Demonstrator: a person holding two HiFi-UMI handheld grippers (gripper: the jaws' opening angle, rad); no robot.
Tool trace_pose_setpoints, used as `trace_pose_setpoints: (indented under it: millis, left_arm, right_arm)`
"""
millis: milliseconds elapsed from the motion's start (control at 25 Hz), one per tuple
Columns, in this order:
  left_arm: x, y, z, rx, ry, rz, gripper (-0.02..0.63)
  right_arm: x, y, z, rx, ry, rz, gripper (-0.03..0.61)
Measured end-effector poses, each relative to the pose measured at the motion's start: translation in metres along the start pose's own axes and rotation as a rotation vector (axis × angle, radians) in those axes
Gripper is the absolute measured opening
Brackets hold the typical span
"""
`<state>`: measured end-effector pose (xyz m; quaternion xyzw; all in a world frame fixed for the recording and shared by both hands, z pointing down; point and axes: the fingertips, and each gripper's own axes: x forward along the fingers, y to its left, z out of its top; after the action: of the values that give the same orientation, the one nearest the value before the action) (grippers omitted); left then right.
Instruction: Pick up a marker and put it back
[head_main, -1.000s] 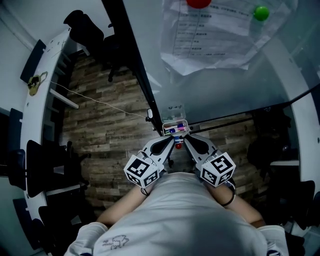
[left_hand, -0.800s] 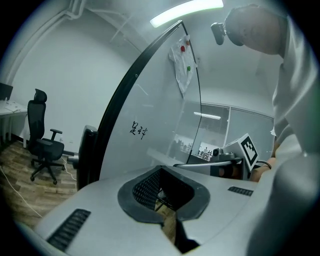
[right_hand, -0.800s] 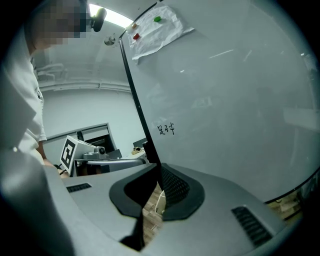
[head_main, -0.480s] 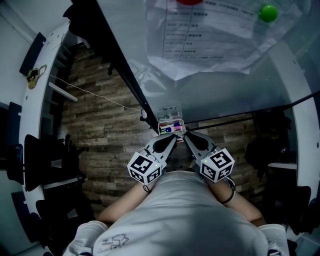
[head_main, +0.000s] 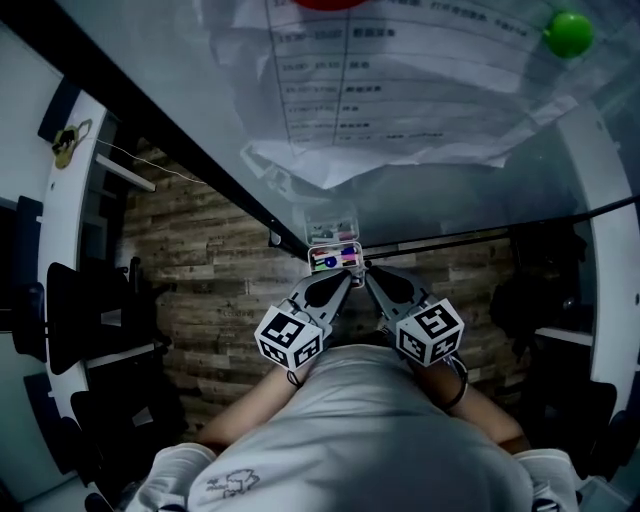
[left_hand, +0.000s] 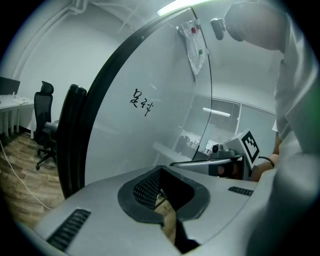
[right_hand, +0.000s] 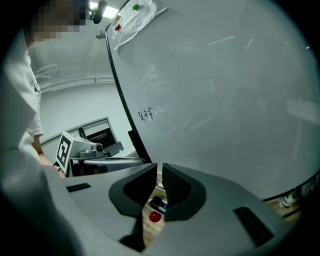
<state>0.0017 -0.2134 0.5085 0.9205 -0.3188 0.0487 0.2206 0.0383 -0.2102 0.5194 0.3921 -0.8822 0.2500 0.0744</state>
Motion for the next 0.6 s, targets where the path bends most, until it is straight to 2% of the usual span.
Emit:
trace_pose_setpoints:
  millis: [320, 600]
  left_arm:
    - [0.012, 0.008, -0.012, -0.015, 0.039, 0.017, 0.006]
    - [0.018, 0.007, -0.013, -0.01, 0.051, 0.015, 0.006]
  right_arm:
    - [0.01, -0.015, -0.012, 0.031, 0.043, -0.003, 0.072]
    - [0.016, -0.024, -0.019, 0.041, 0.077, 0.0, 0.095]
